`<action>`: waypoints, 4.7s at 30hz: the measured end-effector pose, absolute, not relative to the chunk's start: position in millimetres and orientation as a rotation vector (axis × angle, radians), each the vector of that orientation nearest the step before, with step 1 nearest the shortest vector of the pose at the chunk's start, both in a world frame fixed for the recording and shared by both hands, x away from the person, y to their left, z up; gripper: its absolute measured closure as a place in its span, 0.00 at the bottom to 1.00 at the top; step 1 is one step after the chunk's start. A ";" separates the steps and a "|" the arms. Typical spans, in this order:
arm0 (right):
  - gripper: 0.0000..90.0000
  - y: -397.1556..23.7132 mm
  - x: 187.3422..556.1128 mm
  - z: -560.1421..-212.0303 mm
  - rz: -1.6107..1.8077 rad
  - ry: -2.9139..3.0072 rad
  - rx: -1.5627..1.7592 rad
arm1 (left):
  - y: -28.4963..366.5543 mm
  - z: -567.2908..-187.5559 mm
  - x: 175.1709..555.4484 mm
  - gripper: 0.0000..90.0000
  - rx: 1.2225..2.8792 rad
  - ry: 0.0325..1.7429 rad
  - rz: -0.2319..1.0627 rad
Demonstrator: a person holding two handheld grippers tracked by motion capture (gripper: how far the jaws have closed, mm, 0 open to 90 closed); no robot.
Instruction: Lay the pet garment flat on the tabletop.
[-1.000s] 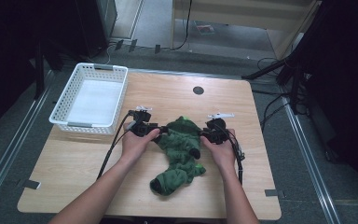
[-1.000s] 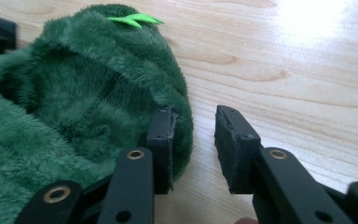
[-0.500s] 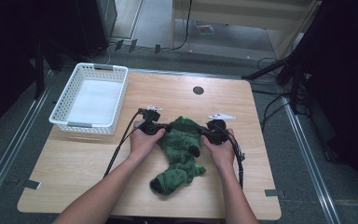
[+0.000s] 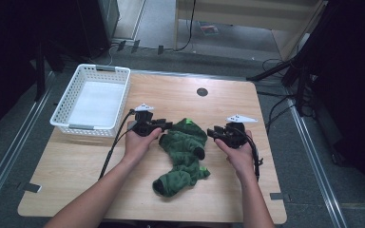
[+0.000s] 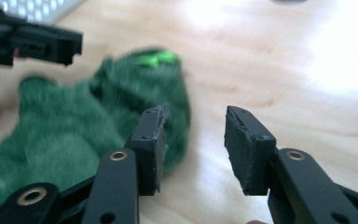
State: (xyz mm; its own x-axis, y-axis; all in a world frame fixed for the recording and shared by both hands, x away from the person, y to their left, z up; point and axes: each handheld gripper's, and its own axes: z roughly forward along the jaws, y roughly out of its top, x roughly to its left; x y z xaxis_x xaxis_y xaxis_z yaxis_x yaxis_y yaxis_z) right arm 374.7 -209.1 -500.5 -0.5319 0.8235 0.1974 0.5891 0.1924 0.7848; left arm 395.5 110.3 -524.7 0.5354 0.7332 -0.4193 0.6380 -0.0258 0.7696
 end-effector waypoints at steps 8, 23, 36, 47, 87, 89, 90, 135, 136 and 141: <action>0.87 -157.1 396.8 -502.9 1.265 2.203 1.383 | 73.6 -525.2 410.5 0.73 1.797 1.222 0.067; 0.80 -143.2 423.2 -538.9 1.075 2.226 1.454 | 63.4 -542.3 422.9 0.90 1.891 1.318 0.130; 0.56 -156.9 349.1 -488.7 1.205 2.185 1.295 | 101.5 -523.6 382.8 0.62 1.751 1.212 0.111; 0.82 -167.1 310.4 -515.3 1.201 2.190 1.365 | 96.1 -536.9 352.1 0.82 1.927 1.179 0.069; 0.78 -150.3 345.9 -509.4 1.263 2.169 1.364 | 94.1 -526.1 352.8 0.70 1.899 1.140 0.187; 0.80 -150.3 351.3 -525.8 1.207 2.201 1.414 | 92.9 -536.3 355.4 0.75 1.934 1.175 0.166; 0.81 -152.1 352.4 -532.0 1.186 2.200 1.441 | 93.4 -539.4 356.3 0.76 1.944 1.187 0.156; 0.54 -225.2 230.7 -502.3 1.257 1.903 1.411 | 92.6 -544.3 229.7 0.49 2.039 0.909 0.073; 0.51 -217.4 232.4 -504.8 1.288 1.969 1.397 | 92.7 -545.9 229.9 0.54 2.050 0.913 0.074; 0.53 -182.7 241.0 -526.3 1.233 2.196 1.347 | 100.4 -547.9 232.9 0.93 2.100 0.899 0.072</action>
